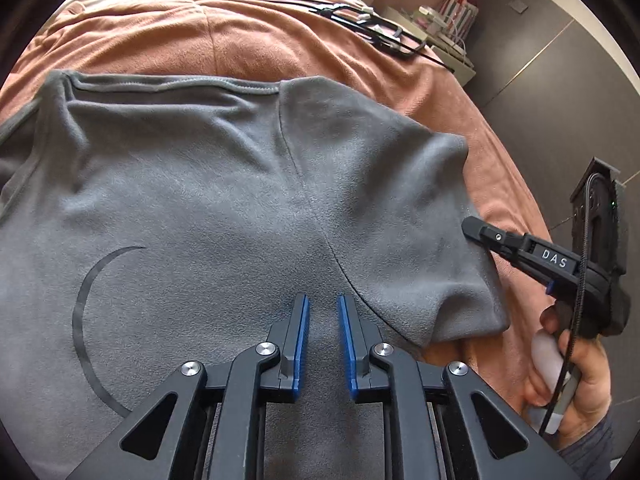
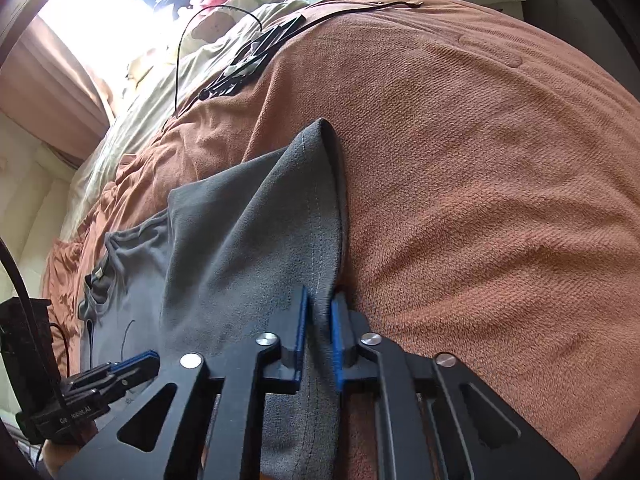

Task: Fold small clothes
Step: 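Grasp the other side edge with the right gripper and fold it toward the collar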

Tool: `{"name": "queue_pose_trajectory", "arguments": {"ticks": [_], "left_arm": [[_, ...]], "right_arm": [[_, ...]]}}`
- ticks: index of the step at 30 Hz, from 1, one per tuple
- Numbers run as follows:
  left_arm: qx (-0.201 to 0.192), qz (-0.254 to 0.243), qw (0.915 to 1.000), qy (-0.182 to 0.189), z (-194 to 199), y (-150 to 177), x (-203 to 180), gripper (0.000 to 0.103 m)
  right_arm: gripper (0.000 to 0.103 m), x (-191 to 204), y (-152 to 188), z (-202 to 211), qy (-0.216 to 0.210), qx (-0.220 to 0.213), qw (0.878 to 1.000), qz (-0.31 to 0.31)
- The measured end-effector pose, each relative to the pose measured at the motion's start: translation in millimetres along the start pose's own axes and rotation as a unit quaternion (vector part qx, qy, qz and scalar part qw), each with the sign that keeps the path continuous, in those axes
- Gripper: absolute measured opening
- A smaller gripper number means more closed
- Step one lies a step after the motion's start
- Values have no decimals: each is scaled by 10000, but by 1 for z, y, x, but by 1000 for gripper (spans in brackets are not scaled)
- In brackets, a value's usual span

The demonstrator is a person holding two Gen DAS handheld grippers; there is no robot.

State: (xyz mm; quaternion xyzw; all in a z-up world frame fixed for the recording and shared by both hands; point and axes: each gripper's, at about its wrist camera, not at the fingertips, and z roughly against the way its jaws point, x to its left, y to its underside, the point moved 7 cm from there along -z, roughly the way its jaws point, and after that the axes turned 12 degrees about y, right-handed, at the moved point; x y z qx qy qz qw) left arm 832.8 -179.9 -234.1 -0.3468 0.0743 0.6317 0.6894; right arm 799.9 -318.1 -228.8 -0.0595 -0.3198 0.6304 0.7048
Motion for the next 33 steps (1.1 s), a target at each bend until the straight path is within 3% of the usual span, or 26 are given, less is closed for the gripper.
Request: {"name": "queue_pose_trajectory", "arguments": {"ticks": [9,22,33], "left_arm": [[24,187,9982,565,-2,10,-13,17],[120,373,9953,884,-7,18,-18,17],[-565,829,9939,457,66,7,31,17]], "right_arm": [[1,26,-12,42,-272,-384,9983,337],[1,81,-11,78,-789,-541,9930,693],[1,121,4,73,-917,-390,9905,943]]}}
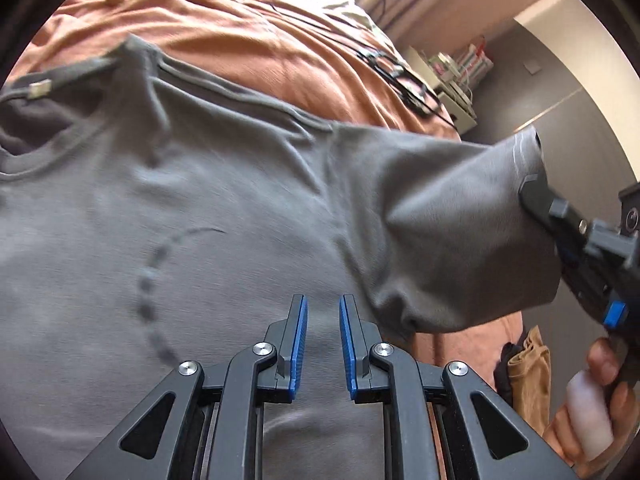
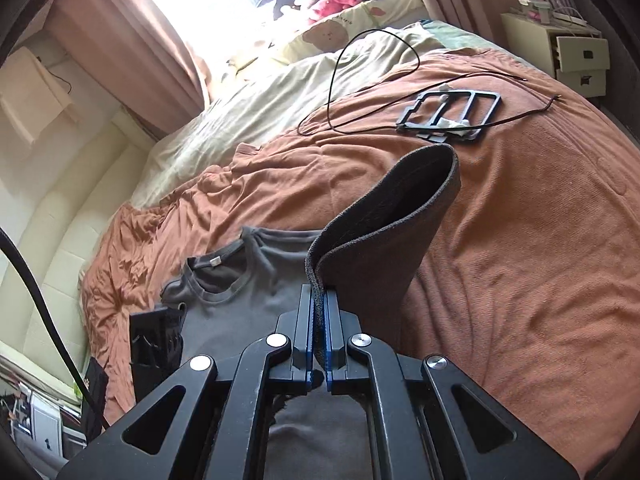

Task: Fold small clothes
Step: 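Lay the folded side onto the shirt and open the right gripper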

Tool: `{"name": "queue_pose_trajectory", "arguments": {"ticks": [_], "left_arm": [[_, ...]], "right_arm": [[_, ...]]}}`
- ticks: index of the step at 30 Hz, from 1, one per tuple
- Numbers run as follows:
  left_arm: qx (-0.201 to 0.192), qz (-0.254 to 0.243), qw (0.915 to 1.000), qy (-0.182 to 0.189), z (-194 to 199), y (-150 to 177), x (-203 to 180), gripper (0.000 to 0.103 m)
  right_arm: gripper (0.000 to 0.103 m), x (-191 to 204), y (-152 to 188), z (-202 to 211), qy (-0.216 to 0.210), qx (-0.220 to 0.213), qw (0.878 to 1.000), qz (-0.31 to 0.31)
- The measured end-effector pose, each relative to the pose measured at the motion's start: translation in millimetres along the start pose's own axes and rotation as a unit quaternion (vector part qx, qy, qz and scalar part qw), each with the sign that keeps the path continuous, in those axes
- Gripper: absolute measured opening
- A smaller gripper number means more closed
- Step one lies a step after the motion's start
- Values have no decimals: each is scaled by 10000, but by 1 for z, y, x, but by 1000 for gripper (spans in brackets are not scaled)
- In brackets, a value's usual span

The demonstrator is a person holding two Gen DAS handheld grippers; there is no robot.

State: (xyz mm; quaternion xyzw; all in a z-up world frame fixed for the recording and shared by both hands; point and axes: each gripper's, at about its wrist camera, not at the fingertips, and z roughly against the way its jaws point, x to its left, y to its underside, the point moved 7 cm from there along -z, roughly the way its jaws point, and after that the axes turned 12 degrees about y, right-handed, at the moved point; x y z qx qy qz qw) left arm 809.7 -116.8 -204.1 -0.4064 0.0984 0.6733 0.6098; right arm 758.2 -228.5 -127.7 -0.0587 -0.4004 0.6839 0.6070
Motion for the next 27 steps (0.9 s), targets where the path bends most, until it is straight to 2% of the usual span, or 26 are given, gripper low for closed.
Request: {"name": "queue_pose_trajectory", "arguments": {"ticks": [7,14,18,20,21,22,24,27], "left_arm": [[-274,124,9995,-115,36,-5,16,17],[-371,317,9987,-114,58,3,32,17],[-390,398,9983,-158,68,2,38,17],[-425,393,9981,-227,74,0,41,17],[-435,386,9980,-268,77,-1,43,18],[-441,378,9979,-302,78,-3,44,22],[-475,391,9974,-362,82,-5,47,31],[-553,390,9966,-471,85,-8,54,36]], "right_arm": [[1,27,12,-16,-14,291,9995,99],[1,51,25,-32,-144,480,9987,119],[2,60,30,-45,-237,742,9970,28],[9,59,29,-46,-216,781,9967,1],[19,58,26,-44,-214,756,9969,-11],[32,55,23,-41,-170,712,9973,-23],[50,48,18,-37,-112,602,9981,-49],[51,37,13,-38,-48,582,9982,-99]]}}
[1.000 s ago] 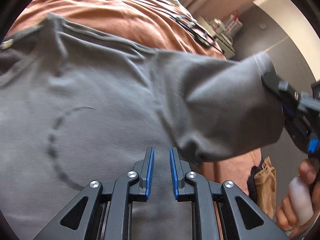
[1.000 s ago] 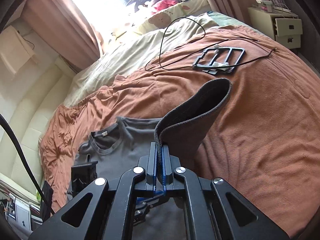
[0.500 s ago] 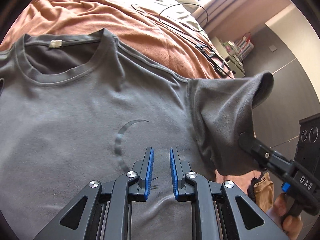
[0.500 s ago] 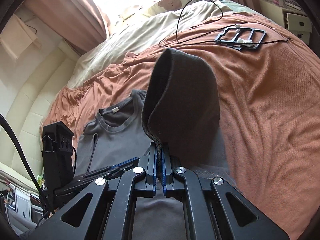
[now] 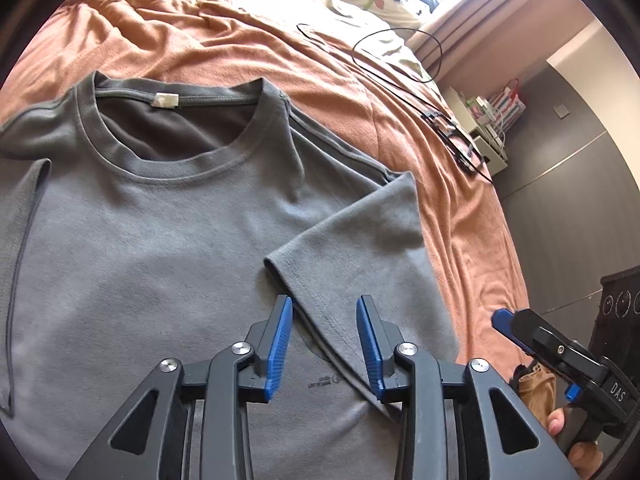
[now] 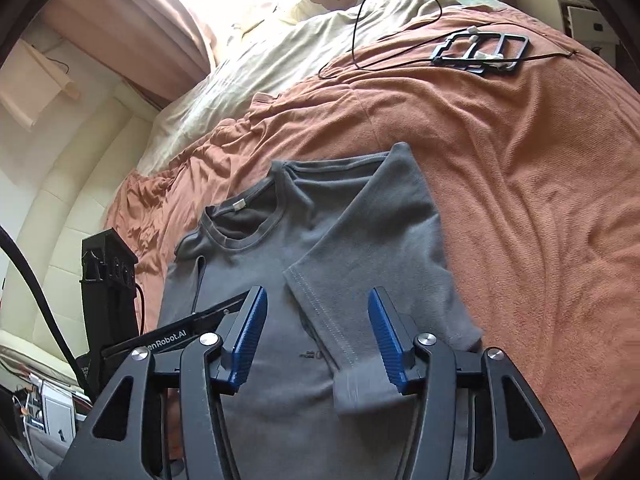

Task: Fold small clothes
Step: 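Lay the folded side onto the shirt and open the right gripper, then press the folded side flat with the closed left gripper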

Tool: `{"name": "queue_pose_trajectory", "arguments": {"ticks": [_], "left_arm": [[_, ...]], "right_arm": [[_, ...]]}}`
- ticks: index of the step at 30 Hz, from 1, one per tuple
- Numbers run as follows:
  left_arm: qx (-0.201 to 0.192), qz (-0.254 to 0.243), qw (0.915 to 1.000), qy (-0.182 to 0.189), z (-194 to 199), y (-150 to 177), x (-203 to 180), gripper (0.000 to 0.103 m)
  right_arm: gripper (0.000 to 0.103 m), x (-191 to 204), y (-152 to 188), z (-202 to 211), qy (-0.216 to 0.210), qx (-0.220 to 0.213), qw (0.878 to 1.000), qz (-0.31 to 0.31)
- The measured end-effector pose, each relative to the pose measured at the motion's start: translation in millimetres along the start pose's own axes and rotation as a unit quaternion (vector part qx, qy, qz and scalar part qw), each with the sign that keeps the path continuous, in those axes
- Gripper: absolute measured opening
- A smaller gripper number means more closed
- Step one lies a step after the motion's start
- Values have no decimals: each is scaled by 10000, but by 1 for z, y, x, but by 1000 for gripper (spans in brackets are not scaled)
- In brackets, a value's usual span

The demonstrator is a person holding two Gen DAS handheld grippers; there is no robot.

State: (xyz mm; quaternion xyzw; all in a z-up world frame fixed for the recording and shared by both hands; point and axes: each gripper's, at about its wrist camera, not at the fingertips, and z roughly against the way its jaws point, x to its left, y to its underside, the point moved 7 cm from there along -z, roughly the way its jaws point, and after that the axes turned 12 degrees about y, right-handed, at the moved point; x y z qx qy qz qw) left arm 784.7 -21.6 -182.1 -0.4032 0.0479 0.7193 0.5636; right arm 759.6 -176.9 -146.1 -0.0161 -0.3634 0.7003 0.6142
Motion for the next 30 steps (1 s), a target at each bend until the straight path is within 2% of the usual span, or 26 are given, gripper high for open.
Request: {"name": "queue_pose_trajectory", "arguments": {"ticks": [5,9,20,21,23,25,28,30], "left_arm": [[20,-109,9995,-294,-7,-4,14,37],[78,-178,9987,-471,-19,-7,26,37],[306,-719,9944,-705,-55,-11,28,37],[341,-826,9929,-781,-57,-11,27,35],[341,-1022,9897,-939,-58,-12,25,5],[274,-1088,9890,-968,-52,-14,23,5],[93,-1259,9867,-1026,-38,-20,19,4],[79,-1203,9868,-1085,-32,-24,22,4]], "right_arm": [[51,-16,4,-11,495,-38,9987,104],[50,-26,15,-23,712,9,9974,111],[48,-54,30,-47,798,154,9966,-145],[48,-55,29,-47,794,160,9966,-155],[48,-57,28,-44,720,131,9971,-219],[48,-60,25,-37,556,4,9980,-293],[48,-65,22,-30,690,-125,9972,-261],[48,-67,25,-31,692,-64,9972,-286]]}}
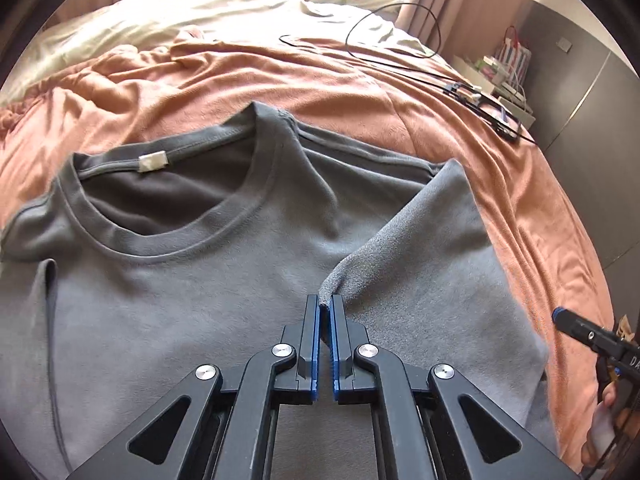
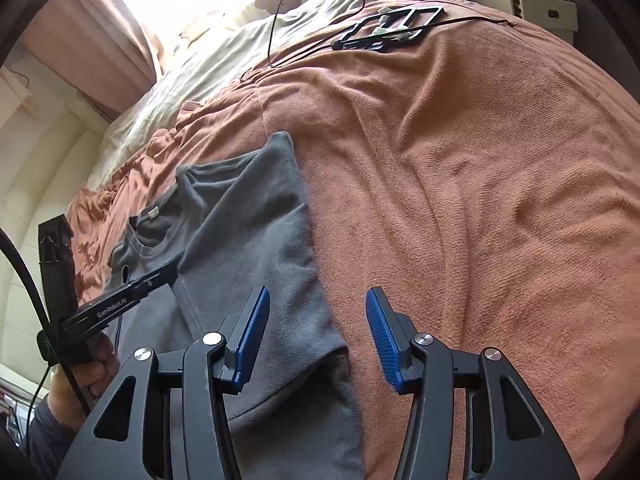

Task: Fold small clothes
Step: 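Press the folded side flat with the closed left gripper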

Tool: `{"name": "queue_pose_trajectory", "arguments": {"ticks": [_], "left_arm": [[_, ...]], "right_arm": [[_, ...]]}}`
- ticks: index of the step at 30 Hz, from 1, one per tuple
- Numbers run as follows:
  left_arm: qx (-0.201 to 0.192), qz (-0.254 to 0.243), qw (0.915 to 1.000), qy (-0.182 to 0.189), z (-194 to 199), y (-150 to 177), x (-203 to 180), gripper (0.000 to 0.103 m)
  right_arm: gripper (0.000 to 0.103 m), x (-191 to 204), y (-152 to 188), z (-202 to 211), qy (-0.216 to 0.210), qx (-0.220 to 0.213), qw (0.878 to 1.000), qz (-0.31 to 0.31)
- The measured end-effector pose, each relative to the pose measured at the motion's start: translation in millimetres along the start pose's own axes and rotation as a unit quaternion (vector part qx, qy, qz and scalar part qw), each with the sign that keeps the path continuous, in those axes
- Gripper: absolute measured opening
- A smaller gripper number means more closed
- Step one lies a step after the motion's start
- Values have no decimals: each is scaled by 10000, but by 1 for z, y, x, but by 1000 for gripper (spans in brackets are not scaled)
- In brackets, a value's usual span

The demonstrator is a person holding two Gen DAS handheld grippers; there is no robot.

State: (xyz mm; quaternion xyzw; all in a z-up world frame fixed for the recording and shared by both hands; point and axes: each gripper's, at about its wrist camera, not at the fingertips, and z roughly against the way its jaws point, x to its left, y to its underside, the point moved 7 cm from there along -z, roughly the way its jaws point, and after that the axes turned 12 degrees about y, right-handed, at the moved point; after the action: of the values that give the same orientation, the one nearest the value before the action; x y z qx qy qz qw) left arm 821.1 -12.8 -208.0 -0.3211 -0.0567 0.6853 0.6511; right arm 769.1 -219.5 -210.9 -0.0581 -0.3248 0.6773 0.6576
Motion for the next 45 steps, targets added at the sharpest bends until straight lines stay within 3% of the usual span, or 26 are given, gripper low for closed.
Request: {"name": "queue_pose_trajectory", "arguments": {"ticks": [6,10,12,18,23,30,45], "left_arm": [[-30,65,10000,-53,7,-3,5,4],[45,4,9998,-213,4,-1,10,4],[26,28,9997,-247,2,-1,14,4],[108,206,9997,-108,-9,3,23,4],[135,180,9997,-12,-12,5,25,4],[179,59,9998,111,-19,-3,24,4],[239,-93,9988,428,-31,-12,25,4]], "right_arm": [[47,12,10,-14,148,206,9993,290],[30,15,19,-26,582,327,9952,710],[27,14,20,-24,709,317,9936,819],[26,19,21,-12,736,483,9924,856],[27,33,2,-6,615,245,9930,976],[27,61,-24,-50,780,313,9901,1123],[27,72,-81,-112,1056,95,9894,997]]}}
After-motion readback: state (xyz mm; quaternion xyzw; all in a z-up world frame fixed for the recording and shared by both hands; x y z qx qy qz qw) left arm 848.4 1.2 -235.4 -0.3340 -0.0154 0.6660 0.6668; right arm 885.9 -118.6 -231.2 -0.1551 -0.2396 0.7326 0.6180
